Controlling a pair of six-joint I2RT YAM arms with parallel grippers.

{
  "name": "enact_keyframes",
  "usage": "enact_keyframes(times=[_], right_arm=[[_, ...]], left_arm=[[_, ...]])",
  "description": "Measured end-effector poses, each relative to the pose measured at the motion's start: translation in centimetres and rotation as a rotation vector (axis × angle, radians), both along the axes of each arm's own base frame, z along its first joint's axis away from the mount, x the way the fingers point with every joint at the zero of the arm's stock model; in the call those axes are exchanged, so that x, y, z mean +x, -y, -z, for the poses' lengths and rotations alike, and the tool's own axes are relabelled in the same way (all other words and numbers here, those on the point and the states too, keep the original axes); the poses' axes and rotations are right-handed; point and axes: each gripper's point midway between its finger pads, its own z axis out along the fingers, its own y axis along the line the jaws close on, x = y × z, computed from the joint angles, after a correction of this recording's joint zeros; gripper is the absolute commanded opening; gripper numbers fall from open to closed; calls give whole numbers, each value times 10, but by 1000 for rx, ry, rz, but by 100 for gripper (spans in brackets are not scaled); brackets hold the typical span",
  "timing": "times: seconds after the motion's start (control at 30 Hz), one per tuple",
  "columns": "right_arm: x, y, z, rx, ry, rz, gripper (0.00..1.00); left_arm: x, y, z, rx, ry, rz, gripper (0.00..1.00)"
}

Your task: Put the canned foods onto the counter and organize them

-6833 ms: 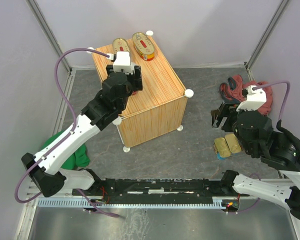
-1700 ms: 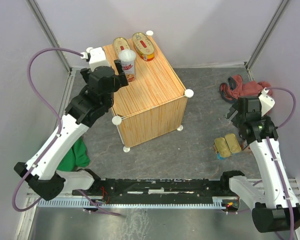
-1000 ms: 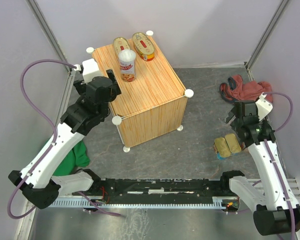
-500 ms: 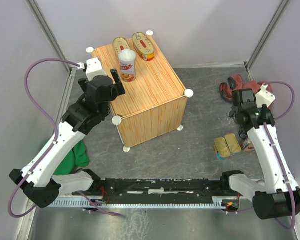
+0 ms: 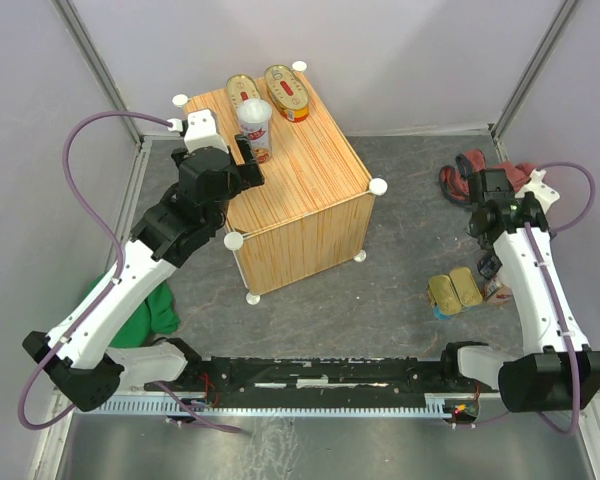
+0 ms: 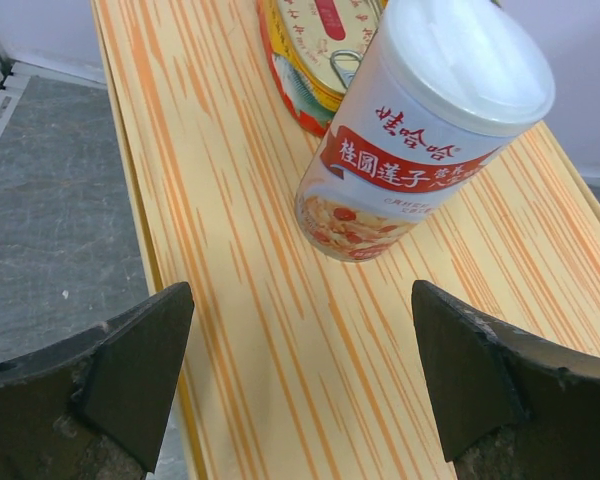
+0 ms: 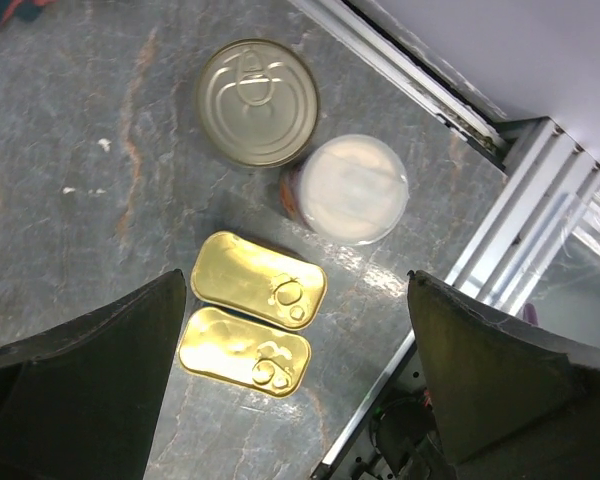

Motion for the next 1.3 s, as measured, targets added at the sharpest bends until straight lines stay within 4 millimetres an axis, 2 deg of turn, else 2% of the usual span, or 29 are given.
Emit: enact_keyframes(times=[0.17,0.3,0.53,1.07,1.3], right_arm=[[-7,16,7,21,-28,86,100],[-17,26,21,79,-46,155,100],[-31,31,45,146,-104,197,99],[-37,37,76,186,-126,199,99],[-30,42,77,178,-103,196,99]], left_arm=[[2,7,-5,-21,18,26,95],[2,9,-5,-25,20,33,95],[4,12,-6,-23,20,40,95],[5,15,-9,-17,22,61,95],[5,15,-10,-9,23,64,95]])
